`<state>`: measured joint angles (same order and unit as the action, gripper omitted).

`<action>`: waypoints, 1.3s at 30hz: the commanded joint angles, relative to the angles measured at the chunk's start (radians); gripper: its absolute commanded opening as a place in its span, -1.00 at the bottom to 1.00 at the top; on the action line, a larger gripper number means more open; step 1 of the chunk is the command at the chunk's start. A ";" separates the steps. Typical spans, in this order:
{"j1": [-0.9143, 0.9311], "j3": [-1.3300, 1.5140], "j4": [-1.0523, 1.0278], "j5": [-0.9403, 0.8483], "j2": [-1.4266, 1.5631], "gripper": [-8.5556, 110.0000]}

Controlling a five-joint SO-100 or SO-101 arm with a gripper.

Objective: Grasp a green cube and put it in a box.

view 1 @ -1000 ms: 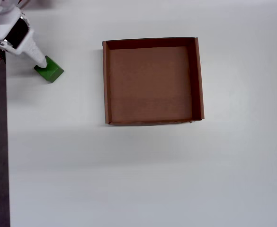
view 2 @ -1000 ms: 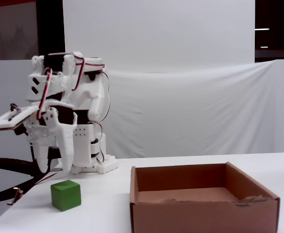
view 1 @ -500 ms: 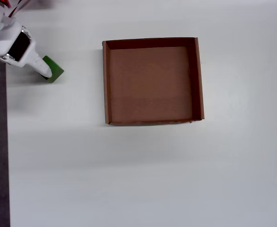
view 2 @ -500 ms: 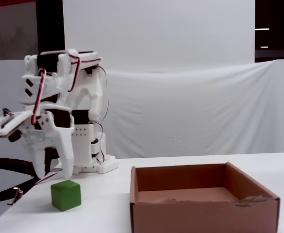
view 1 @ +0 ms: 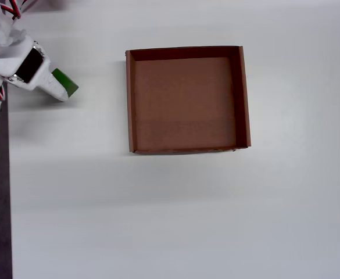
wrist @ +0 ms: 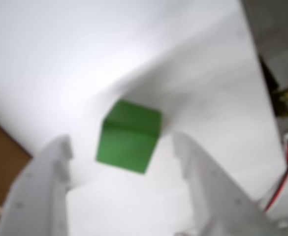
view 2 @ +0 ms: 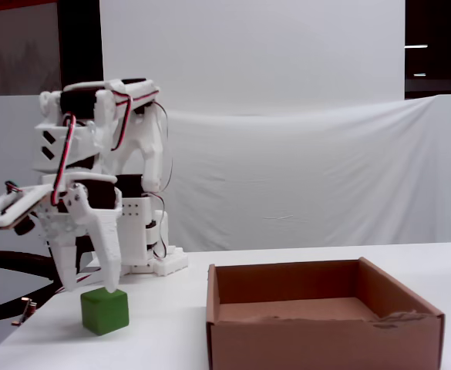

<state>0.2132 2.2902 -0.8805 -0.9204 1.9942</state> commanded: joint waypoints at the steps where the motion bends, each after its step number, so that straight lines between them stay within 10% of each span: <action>1: -0.014 -0.044 0.021 0.009 -0.003 -0.37; 39: -0.043 0.129 0.118 0.051 0.026 -0.37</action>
<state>0.1764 2.4222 -0.7731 -0.8744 1.9650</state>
